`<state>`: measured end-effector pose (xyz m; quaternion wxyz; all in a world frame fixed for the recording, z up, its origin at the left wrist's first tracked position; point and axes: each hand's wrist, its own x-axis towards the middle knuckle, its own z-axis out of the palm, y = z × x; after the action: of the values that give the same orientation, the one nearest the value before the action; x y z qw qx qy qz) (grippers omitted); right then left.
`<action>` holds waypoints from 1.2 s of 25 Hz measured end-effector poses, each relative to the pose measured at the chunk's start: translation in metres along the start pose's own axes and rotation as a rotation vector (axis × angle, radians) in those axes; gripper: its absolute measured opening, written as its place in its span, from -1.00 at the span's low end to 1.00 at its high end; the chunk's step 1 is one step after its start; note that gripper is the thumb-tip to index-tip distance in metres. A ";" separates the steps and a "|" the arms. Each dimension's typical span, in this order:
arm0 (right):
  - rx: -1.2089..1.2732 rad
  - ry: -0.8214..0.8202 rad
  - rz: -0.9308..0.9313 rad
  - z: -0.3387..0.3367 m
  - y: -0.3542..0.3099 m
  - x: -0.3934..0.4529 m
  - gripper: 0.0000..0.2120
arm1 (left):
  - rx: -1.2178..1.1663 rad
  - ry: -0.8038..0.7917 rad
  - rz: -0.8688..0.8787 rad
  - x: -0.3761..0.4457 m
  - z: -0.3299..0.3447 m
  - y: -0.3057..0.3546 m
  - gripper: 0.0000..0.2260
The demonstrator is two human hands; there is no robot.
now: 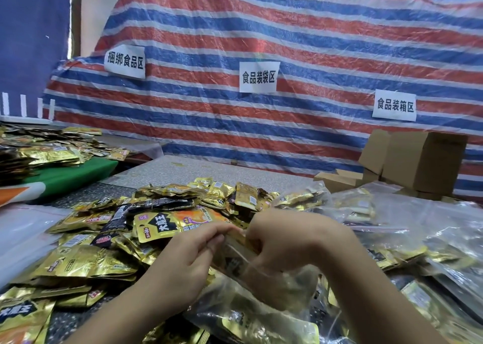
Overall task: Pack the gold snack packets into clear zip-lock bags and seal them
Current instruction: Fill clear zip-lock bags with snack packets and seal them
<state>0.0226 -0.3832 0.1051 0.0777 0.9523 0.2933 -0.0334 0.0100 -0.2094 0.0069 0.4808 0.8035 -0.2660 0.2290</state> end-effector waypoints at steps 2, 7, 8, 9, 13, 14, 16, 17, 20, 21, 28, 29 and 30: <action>0.071 0.139 -0.007 -0.007 0.009 -0.005 -0.77 | -0.015 0.110 0.009 0.000 0.001 -0.001 -0.70; 0.258 0.262 -0.052 -0.018 0.017 -0.009 -0.29 | -0.086 0.247 -0.044 0.006 0.003 -0.003 -0.70; 0.263 0.243 -0.062 -0.018 0.017 -0.011 -0.31 | -0.100 0.258 -0.059 0.008 0.003 -0.002 -0.69; 0.250 0.225 -0.071 -0.018 0.018 -0.012 -0.39 | -0.114 0.270 -0.067 0.011 0.003 0.000 -0.68; 0.224 0.344 -0.079 -0.023 0.028 -0.022 -0.84 | -0.192 0.293 -0.045 0.031 -0.005 0.023 -0.70; 0.242 0.432 -0.076 -0.027 0.031 -0.025 -0.88 | -0.226 0.296 -0.022 0.038 -0.010 0.033 -0.73; 0.281 0.641 -0.104 -0.034 0.034 -0.032 -0.86 | -0.308 0.293 0.040 0.053 -0.019 0.056 -0.79; 0.286 0.767 -0.140 -0.037 0.034 -0.035 -0.85 | -0.344 0.295 0.073 0.060 -0.023 0.067 -0.81; 0.275 1.100 -0.244 -0.043 0.031 -0.039 -0.87 | -0.387 0.313 0.147 0.073 -0.029 0.092 -0.84; 0.270 1.149 -0.256 -0.043 0.030 -0.039 -0.87 | -0.387 0.327 0.154 0.075 -0.028 0.095 -0.85; 0.377 1.118 -0.201 -0.041 0.030 -0.038 -0.86 | -0.472 0.206 -0.089 0.065 -0.017 0.081 -0.78; 0.397 1.072 -0.177 -0.040 0.031 -0.038 -0.87 | -0.492 0.207 -0.101 0.064 -0.013 0.078 -0.79; 0.403 1.027 -0.143 -0.039 0.031 -0.037 -0.88 | -0.504 0.224 -0.108 0.063 -0.011 0.075 -0.79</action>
<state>0.0101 -0.4226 0.1515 -0.2613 0.8199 0.3453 0.3744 0.0077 -0.2428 0.1000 0.7033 0.6414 -0.2165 0.2168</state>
